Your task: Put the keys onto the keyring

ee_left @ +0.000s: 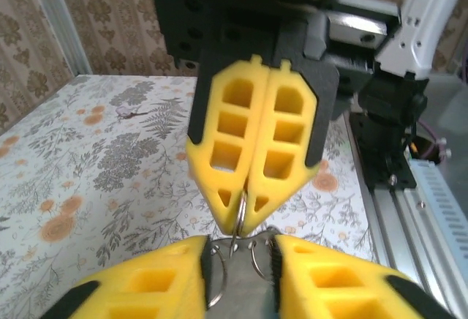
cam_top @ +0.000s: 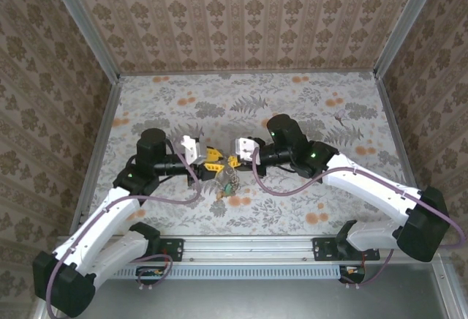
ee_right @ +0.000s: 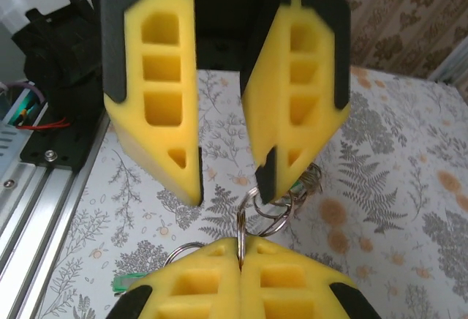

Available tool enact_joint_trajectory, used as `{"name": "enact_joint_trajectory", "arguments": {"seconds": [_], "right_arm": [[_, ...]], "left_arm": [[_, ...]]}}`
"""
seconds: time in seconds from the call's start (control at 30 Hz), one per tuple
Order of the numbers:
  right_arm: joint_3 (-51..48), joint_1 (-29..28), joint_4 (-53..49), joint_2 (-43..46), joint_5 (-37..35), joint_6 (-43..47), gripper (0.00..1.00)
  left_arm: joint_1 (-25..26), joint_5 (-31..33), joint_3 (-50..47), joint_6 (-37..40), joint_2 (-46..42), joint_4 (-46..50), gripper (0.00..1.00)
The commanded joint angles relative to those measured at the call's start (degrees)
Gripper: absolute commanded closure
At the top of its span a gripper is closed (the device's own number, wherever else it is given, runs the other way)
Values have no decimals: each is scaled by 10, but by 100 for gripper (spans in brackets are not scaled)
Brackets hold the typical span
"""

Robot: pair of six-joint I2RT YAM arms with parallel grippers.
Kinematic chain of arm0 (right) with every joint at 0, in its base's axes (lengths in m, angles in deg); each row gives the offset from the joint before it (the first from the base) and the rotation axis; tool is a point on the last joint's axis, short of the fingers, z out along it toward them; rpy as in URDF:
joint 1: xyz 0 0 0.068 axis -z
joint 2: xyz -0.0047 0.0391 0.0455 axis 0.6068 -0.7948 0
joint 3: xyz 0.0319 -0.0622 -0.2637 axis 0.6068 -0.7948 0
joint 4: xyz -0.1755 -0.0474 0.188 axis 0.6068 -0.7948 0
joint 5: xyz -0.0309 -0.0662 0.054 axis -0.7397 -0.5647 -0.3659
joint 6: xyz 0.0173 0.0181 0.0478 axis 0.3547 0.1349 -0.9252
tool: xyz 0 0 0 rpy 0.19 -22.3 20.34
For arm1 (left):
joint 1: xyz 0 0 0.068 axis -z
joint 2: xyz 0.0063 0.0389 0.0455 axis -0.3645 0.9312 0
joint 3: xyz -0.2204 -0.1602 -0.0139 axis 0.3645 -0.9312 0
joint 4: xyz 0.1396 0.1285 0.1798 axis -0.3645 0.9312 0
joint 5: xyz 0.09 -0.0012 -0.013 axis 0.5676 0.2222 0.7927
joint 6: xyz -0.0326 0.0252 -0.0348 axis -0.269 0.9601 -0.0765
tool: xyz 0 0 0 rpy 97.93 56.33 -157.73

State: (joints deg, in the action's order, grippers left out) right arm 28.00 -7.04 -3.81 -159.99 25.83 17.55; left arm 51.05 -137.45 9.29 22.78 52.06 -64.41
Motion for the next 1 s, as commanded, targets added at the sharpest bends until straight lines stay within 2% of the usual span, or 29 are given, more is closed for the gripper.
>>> {"name": "enact_joint_trajectory", "arguments": {"seconds": [0.0,0.3,0.53,0.73,0.83,0.97], "right_arm": [[9,-1,24,18,35,19,100],[5,-1,48,20,38,-5,100],[-2,-4,52,24,27,-4,100],[-17,-5,48,33,0,5,100],[-22,-5,40,39,-11,11,90],[-36,-4,41,48,-19,12,86]], "left_arm": [[13,-3,17,54,-4,27,74],[52,45,28,90,7,42,81],[63,66,31,88,3,20,100],[76,86,21,87,-6,-5,100],[81,91,10,93,-10,-17,100],[81,77,-8,79,-11,-58,100]]}}
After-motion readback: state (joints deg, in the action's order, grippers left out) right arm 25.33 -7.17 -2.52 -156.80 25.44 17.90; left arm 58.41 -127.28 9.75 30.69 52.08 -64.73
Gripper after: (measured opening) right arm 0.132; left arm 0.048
